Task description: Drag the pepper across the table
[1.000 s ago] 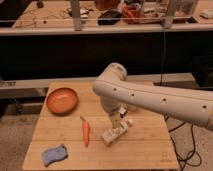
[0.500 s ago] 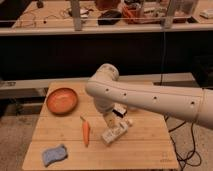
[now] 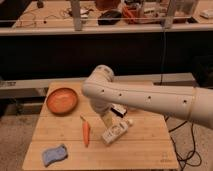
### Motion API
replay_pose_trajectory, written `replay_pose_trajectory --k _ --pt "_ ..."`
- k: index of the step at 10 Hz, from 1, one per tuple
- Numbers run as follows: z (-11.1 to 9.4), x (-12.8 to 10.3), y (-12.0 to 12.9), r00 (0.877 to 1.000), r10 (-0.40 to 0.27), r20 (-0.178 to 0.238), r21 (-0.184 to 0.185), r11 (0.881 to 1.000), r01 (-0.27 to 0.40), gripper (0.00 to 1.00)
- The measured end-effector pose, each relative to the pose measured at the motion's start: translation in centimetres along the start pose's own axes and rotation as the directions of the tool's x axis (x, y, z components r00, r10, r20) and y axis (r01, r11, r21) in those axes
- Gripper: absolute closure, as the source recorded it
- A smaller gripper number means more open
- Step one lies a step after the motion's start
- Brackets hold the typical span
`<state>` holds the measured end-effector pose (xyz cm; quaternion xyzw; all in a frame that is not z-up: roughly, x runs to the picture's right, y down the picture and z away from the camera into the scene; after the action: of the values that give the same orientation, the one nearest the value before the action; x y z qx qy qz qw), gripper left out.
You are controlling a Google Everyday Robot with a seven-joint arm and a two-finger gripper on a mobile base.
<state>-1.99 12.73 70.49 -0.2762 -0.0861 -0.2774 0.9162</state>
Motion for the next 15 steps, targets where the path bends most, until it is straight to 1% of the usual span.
replay_pose_trajectory --k 1,3,6,8,15 --pt "0.2 -0.7 -0.3 1.0 -0.02 0.004 0.0 1.0 0.02 0.2" --pt "0.6 -0.8 -0.2 0.998 -0.058 0.008 -0.005 0.998 0.058 0.2" --pt "1.2 -1.4 -0.7 0.995 -0.102 0.014 0.001 0.995 0.102 0.2" --pt "1.7 -2.1 -1.2 0.989 -0.144 0.019 0.0 0.99 0.144 0.2" --pt "2.8 -2.8 -1.6 0.971 -0.238 0.025 -0.003 0.971 0.239 0.2"
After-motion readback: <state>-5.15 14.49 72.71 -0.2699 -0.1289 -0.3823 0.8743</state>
